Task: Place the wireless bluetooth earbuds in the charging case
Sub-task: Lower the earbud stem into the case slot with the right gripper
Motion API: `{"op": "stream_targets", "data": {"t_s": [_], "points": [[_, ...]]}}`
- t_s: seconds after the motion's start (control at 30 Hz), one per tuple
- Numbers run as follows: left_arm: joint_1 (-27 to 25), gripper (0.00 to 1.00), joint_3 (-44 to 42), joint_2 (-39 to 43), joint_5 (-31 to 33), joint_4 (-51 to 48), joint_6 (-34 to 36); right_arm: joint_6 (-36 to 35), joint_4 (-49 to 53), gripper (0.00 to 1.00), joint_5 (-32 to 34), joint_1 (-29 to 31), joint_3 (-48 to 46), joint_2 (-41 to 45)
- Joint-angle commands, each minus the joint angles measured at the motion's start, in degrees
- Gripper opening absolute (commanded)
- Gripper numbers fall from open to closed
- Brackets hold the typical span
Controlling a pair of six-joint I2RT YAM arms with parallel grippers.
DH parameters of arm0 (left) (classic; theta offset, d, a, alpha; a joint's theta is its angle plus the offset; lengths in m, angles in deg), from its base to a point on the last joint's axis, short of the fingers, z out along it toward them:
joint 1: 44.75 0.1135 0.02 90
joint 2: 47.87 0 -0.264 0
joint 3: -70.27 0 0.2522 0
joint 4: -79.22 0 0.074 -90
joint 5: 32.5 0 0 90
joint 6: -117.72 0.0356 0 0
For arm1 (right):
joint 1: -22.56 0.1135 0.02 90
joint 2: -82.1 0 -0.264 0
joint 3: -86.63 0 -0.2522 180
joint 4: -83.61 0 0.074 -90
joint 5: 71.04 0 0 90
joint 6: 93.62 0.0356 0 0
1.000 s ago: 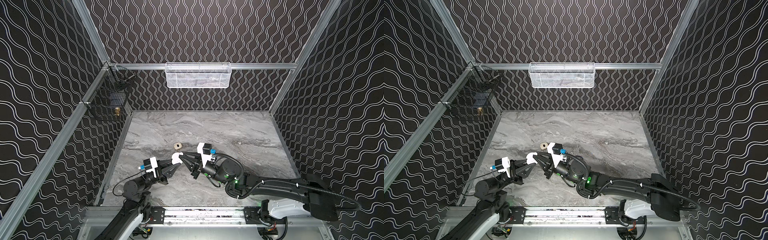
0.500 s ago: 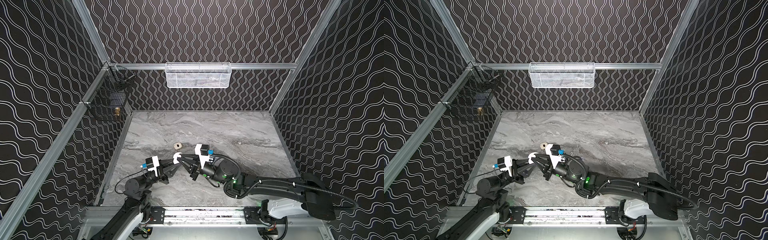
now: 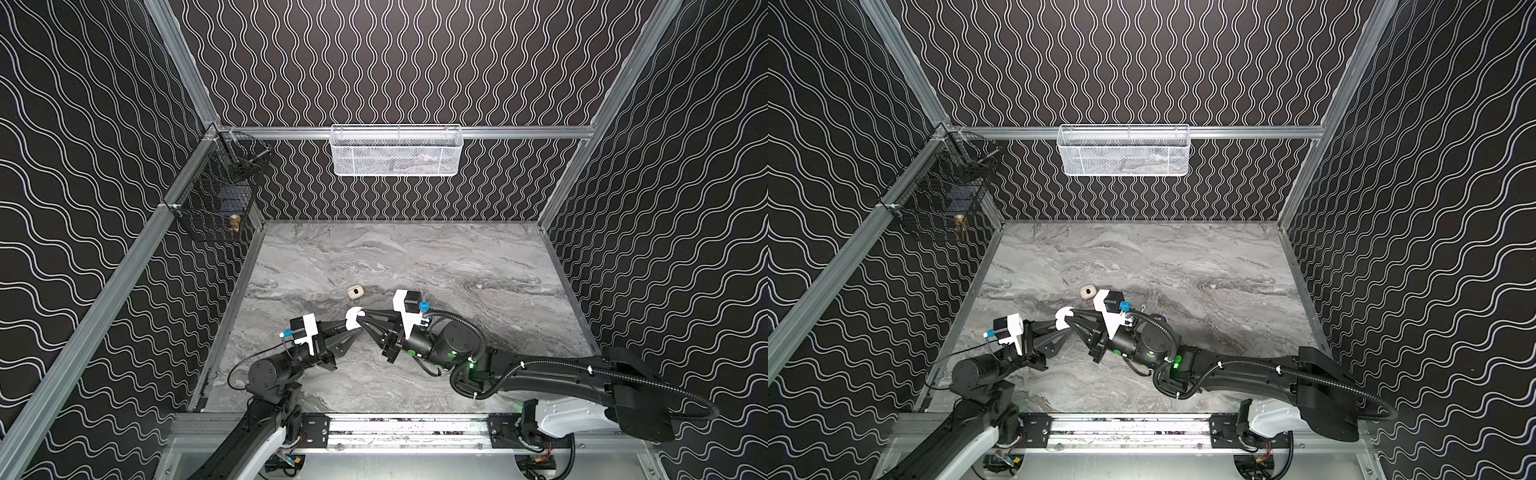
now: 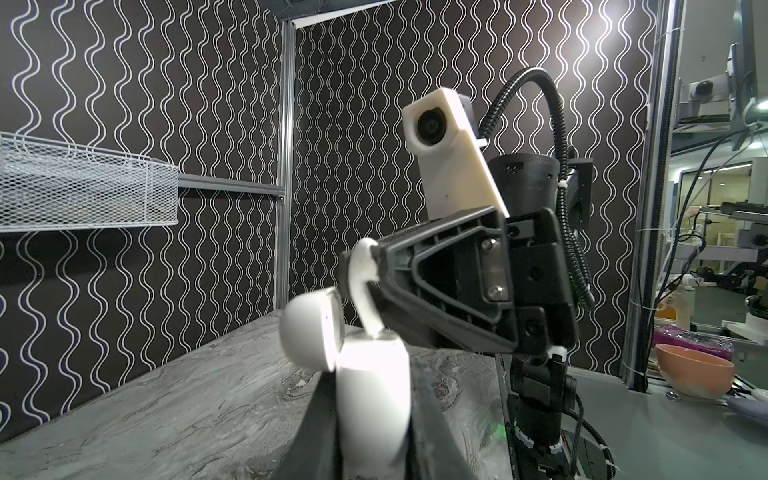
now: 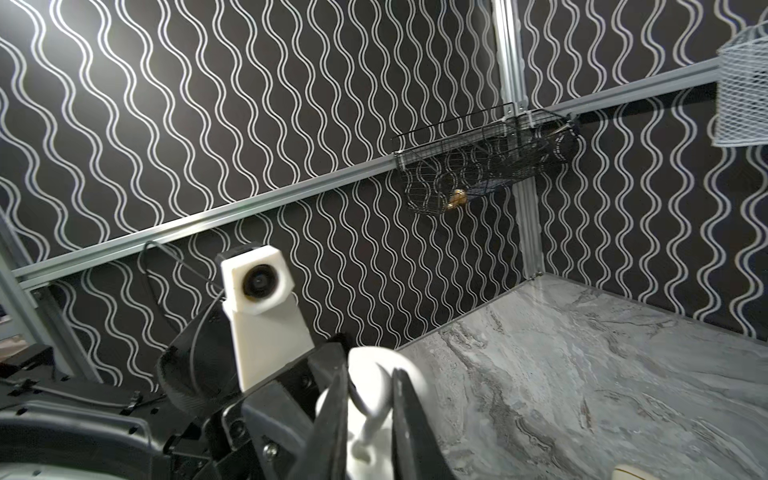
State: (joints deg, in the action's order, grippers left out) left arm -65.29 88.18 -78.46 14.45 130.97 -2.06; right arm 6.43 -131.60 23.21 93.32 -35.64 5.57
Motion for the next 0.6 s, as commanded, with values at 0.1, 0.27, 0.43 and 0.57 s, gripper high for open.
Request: {"op": "stream_targets", "data": {"t_s": [0.1,0.27,0.43,0.57], "points": [[0.0,0.00,0.2,-0.8,-0.2,4.4,-0.7,0.5,-1.1,0.17,2.7,0.0,0.0,-0.2],[0.0,0.00,0.2,-0.7,0.0,4.2,-0.4,1.0,-1.4,0.17,0.9,0.0,-0.3,0.2],[0.0,0.00,0.3,-0.3,0.3,3.1,0.2,3.2,-2.9,0.17,-4.2,0.2,-1.2,0.3],[0.0,0.00,0.2,-0.2,0.4,3.1,0.1,4.0,-3.0,0.17,-4.4,0.1,-1.5,-0.2]]}}
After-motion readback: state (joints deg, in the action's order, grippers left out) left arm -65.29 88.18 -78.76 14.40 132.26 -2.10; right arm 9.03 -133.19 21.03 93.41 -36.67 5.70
